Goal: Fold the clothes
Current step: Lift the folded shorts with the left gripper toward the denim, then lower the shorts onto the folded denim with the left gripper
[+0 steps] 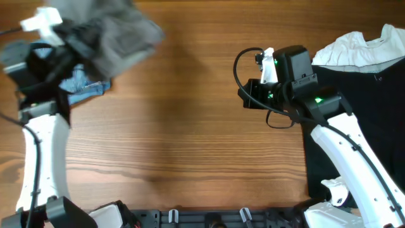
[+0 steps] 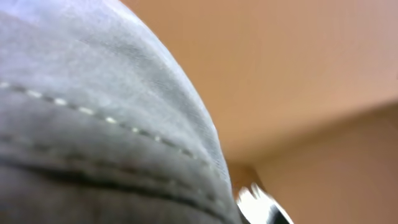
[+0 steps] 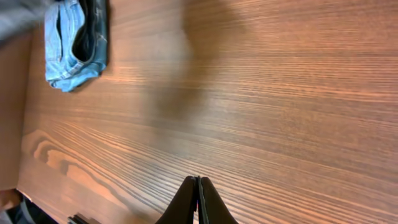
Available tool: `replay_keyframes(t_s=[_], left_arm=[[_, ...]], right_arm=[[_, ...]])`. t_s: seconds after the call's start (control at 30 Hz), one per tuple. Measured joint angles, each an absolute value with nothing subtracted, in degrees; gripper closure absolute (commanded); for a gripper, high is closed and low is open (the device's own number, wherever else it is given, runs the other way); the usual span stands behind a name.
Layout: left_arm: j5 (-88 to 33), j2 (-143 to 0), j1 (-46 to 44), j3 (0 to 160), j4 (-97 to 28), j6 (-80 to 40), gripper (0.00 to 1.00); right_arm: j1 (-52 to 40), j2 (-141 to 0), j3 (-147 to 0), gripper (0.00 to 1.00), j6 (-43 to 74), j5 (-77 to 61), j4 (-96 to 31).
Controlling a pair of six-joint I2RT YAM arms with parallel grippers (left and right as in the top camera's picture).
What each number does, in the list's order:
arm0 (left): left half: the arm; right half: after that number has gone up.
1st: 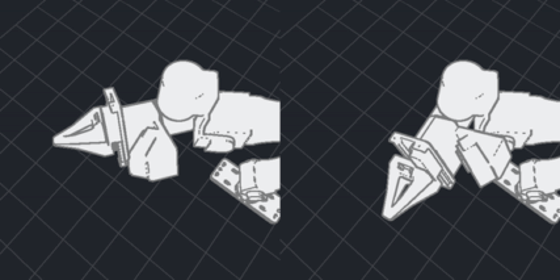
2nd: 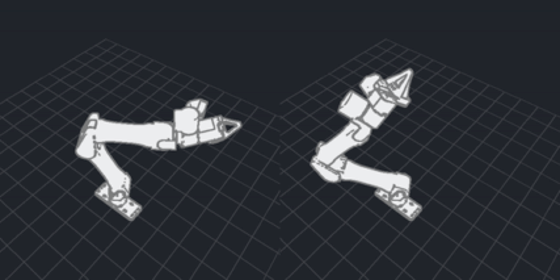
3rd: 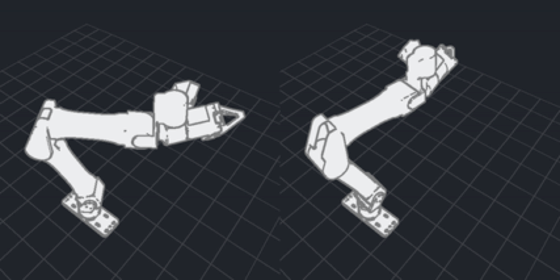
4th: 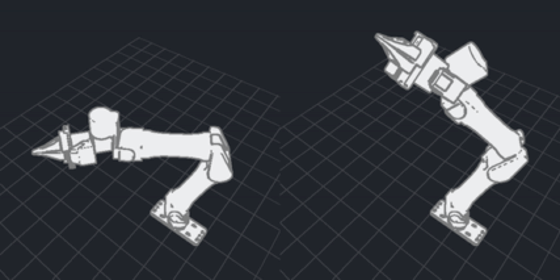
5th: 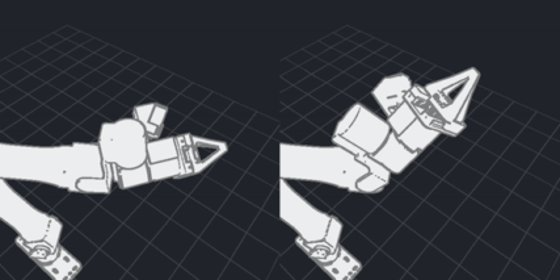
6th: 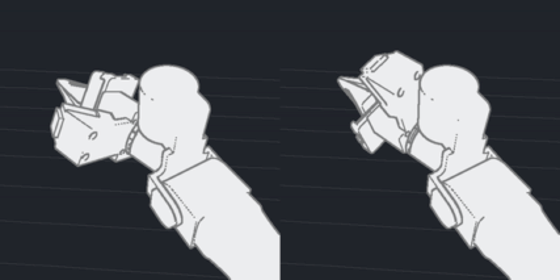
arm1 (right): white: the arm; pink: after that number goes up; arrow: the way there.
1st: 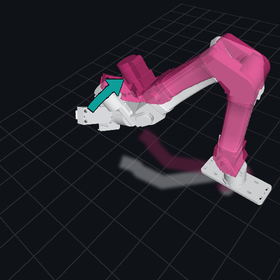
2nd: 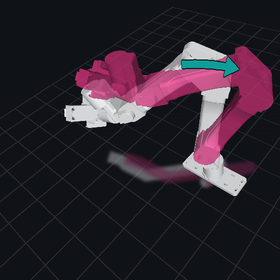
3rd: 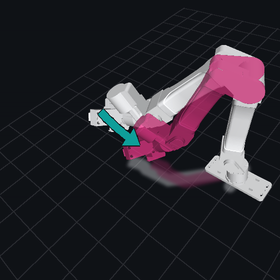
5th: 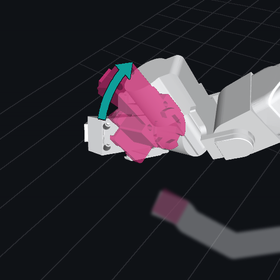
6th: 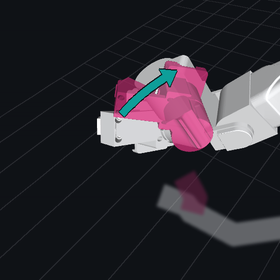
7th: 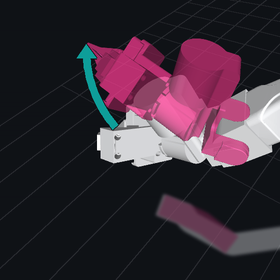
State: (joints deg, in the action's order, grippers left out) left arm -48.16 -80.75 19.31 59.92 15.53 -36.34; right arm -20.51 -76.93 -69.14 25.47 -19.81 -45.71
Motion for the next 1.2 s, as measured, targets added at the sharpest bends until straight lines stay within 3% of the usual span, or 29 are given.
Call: replay_keyframes(t_s=[0.53,0.77,1.2], left_arm=[[-28.7,-96.6,26.9,60.1,22.3,-38.2,0.96],[-27.4,-99.4,27.2,60.1,36.6,-47.0,0.96],[-22.8,-105.4,26.9,67.5,41.3,-53.0,0.96]], right_arm=[[-20.5,-76.9,-69.1,0.95,25.4,-19.4,-49.2],[-20.5,-76.9,-69.1,0.95,25.4,-19.4,-50.8],[-20.5,-76.9,-69.1,0.95,25.4,-19.4,-52.6]])
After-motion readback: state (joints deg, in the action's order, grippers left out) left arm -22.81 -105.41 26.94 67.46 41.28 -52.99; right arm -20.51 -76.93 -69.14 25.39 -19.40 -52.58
